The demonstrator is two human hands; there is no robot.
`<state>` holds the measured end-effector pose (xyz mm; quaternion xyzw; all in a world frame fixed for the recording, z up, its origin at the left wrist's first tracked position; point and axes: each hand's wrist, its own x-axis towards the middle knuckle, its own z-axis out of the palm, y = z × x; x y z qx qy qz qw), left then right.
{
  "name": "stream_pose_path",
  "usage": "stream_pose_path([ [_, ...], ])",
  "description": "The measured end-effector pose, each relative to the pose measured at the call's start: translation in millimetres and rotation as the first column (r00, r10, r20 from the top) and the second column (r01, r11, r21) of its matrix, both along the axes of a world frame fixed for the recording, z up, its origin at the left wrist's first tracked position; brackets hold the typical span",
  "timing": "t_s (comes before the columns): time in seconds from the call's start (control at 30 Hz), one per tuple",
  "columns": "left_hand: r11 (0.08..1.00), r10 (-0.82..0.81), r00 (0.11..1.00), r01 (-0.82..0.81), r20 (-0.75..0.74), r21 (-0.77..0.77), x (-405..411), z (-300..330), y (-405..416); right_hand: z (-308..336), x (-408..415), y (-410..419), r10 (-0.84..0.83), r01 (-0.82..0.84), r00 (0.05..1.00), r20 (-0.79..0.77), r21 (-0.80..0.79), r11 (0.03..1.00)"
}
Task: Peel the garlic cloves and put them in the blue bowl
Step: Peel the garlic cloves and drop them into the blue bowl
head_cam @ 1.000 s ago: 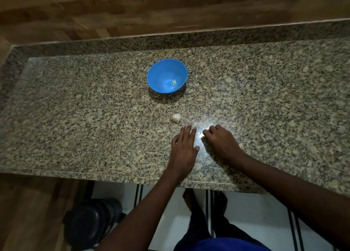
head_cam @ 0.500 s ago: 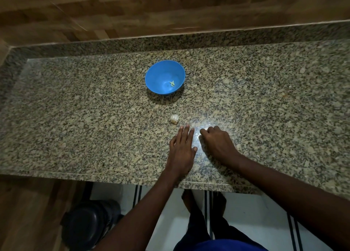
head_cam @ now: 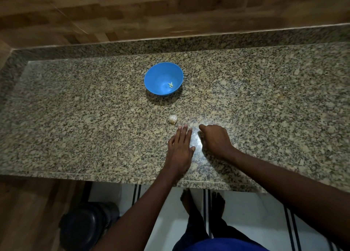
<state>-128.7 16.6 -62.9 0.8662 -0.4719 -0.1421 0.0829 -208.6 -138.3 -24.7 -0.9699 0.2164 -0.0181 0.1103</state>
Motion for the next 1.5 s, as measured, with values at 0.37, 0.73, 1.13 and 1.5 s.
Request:
stream_pose_path([
  [0.37,1.000,0.006,1.000,-0.006,0.025,0.003,-2,6,-2,-1,0,3,0.246,-0.259,0.966,-0.082,-0.249,0.933],
  [0.73,0.743,0.205,0.506,-0.638,-0.838,-0.203,-3,62,-46,28,-26,-18,-0.342,0.246,0.934,0.104,0.508,0.825],
  [1.13,0.769,0.099,0.199,-0.637,-0.975,-0.052,2,91,-57,55,-44,-29,-0.249,0.153,0.967,0.055,0.654,0.740],
  [1.5,0.807,0.039,0.360,-0.562,-0.932,-0.183,2,99,-54,64,-40,-33,-0.321,0.202,0.923,-0.213,0.977,-0.069],
])
